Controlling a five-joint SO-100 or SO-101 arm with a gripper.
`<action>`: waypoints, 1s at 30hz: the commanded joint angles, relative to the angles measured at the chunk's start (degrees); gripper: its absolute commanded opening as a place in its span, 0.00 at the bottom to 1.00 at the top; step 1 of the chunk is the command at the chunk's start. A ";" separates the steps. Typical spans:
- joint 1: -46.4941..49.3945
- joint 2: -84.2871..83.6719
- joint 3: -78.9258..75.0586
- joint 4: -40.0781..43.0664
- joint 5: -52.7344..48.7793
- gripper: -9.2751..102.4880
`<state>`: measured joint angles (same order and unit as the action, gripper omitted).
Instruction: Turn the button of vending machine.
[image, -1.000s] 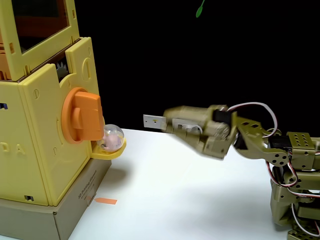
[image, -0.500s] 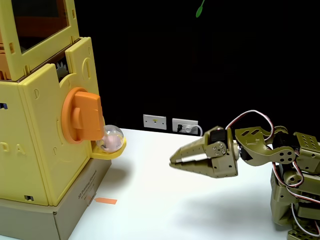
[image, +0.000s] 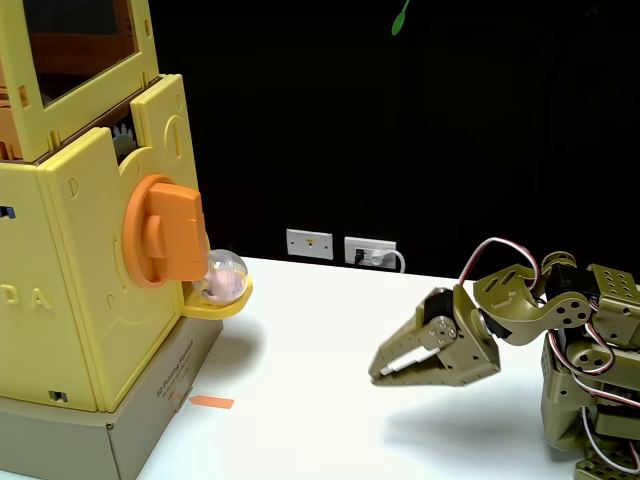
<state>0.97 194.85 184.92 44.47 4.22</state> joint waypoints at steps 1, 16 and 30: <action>0.26 8.26 5.27 6.15 -0.35 0.09; -0.26 8.70 2.72 15.64 -0.09 0.07; -0.70 8.70 2.81 15.64 -0.53 0.07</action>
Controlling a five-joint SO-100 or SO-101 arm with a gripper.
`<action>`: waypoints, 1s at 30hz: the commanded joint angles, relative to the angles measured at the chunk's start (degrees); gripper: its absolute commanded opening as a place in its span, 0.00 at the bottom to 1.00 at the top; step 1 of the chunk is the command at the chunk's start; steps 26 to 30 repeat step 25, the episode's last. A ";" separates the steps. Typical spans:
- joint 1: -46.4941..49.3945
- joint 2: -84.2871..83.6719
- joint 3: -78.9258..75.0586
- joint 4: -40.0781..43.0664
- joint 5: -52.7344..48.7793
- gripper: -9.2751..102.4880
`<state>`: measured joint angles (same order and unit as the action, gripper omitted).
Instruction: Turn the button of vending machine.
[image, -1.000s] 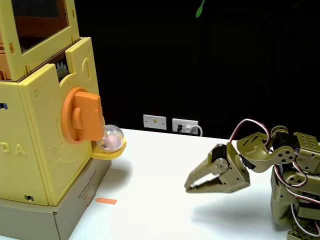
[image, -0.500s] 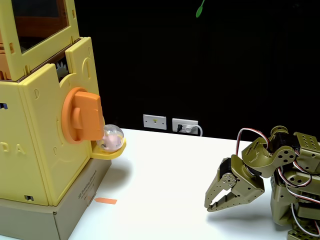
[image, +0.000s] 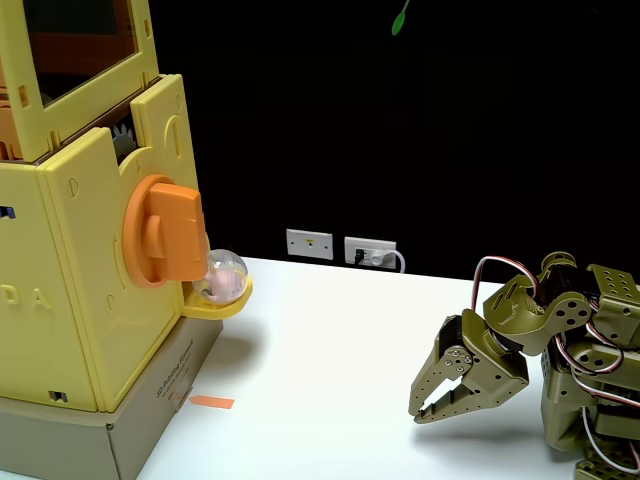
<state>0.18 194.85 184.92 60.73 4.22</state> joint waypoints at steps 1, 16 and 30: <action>0.09 8.70 2.81 -0.62 -0.53 0.07; -0.53 8.79 2.81 -0.62 -0.97 0.07; -0.53 8.79 2.81 -0.62 -0.97 0.07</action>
